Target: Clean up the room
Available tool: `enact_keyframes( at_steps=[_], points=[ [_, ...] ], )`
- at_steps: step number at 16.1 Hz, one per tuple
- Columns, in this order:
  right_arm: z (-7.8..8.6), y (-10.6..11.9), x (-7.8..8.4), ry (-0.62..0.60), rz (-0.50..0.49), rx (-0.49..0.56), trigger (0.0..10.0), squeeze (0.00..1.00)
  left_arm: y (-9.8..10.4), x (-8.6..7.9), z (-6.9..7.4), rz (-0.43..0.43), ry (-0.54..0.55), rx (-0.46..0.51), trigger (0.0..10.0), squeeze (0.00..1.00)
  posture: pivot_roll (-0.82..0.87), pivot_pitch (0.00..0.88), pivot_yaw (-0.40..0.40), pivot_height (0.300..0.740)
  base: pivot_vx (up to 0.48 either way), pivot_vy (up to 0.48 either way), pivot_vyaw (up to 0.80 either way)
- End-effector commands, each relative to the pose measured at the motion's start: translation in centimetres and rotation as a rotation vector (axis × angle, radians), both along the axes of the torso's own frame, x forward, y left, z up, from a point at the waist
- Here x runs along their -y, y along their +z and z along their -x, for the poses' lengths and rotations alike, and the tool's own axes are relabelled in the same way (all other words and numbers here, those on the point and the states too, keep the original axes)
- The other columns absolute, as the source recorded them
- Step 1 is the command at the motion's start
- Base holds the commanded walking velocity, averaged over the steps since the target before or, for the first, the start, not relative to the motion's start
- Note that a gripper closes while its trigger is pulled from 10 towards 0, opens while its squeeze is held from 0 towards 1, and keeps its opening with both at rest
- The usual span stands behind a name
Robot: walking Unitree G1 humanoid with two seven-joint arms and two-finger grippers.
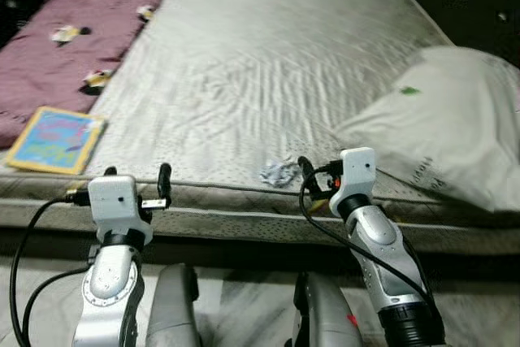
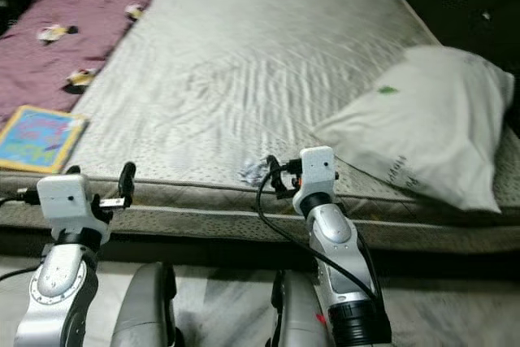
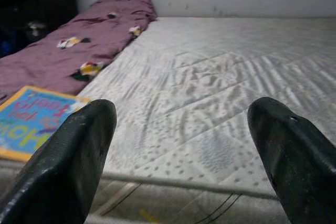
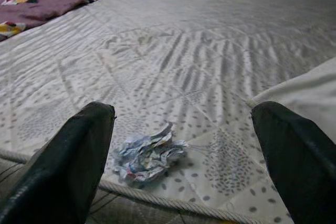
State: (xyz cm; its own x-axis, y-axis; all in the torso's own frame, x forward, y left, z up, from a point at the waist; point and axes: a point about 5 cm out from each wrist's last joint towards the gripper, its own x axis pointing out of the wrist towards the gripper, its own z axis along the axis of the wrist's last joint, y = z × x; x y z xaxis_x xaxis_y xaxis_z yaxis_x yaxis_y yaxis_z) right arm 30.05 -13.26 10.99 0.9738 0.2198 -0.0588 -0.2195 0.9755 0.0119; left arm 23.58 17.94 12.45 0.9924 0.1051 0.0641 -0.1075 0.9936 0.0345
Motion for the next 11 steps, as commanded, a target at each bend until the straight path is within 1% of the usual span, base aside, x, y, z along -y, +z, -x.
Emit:
enact_keyframes(
  at_steps=[1, 5, 7, 10, 11],
  points=[
    [-0.25, 0.15, -0.13, 0.005, -0.039, -0.008, 10.0, 0.0, 0.2, -0.2, 0.1, -0.005, 0.004, 0.0, 10.0, 0.0, -0.02, 0.091, -0.032, 0.566, 0.0, 0.0, 0.0],
    [-0.12, 0.11, -0.65, 0.034, -0.039, -0.012, 10.0, 0.0, 0.29, -0.37, 0.29, -0.003, 0.032, 0.002, 10.0, 0.0, -0.01, 0.102, -0.034, 0.511, 0.0, 0.0, 0.0],
    [-0.02, -0.03, -0.87, 0.043, -0.05, -0.025, 10.0, 0.0, 0.35, -0.25, 0.5, 0.018, 0.013, -0.006, 10.0, 0.0, -0.01, 0.119, -0.036, 0.511, 0.0, 0.0, 0.0],
    [-0.09, -0.24, -0.98, 0.044, -0.055, -0.037, 10.0, 0.0, 0.49, -0.26, 0.83, 0.021, 0.007, -0.008, 10.0, 0.0, 0.0, 0.133, -0.034, 0.511, 0.0, 0.0, 0.0],
    [-0.2, -0.24, -0.88, 0.04, -0.056, -0.038, 10.0, 0.0, 0.5, -0.23, 0.88, 0.029, -0.003, -0.007, 10.0, 0.0, 0.0, 0.135, -0.033, 0.511, 0.266, 0.0, 0.0]
  ],
)
